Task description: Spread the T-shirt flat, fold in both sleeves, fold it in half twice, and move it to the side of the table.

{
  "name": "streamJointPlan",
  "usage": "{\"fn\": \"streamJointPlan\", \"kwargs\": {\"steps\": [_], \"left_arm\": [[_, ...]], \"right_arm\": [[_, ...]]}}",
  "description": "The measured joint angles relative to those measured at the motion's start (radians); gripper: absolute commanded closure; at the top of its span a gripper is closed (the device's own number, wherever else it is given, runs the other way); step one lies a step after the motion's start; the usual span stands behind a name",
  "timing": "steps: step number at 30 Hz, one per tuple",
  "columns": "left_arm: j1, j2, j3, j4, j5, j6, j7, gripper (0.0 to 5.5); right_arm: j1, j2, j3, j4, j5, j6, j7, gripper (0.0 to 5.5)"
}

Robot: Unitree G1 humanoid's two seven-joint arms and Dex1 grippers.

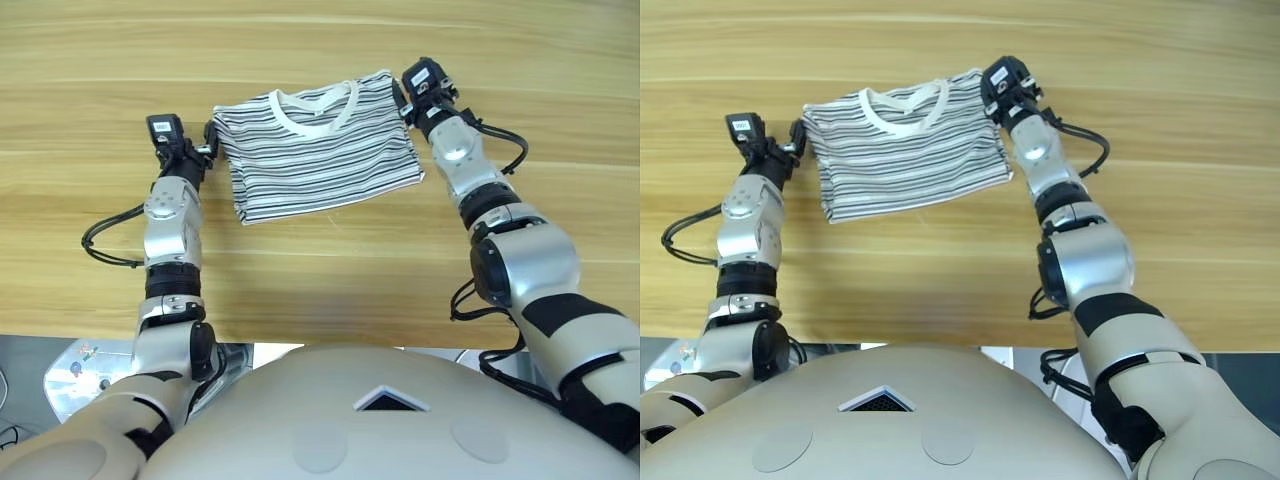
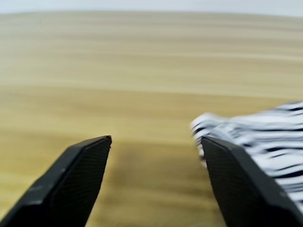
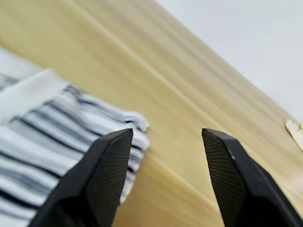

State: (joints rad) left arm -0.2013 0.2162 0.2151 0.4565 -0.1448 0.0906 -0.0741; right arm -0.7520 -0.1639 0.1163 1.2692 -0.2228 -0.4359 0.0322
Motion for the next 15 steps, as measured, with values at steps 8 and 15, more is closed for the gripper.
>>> {"fn": "streamJointPlan", "kwargs": {"steps": [8, 15], "left_arm": [[0.100, 0.183, -0.186, -0.348, 0.188, -0.227, -0.223, 0.38], [-0.274, 0.171, -0.346, 0.082, 0.242, -0.163, -0.420, 0.38]], "right_arm": [[0.394, -0.018, -0.024, -0.596, 0.087, -0.161, 0.098, 2.82], [0.570, -0.032, -0.031, -0.824, 0.085, -0.060, 0.099, 2.82]]}}
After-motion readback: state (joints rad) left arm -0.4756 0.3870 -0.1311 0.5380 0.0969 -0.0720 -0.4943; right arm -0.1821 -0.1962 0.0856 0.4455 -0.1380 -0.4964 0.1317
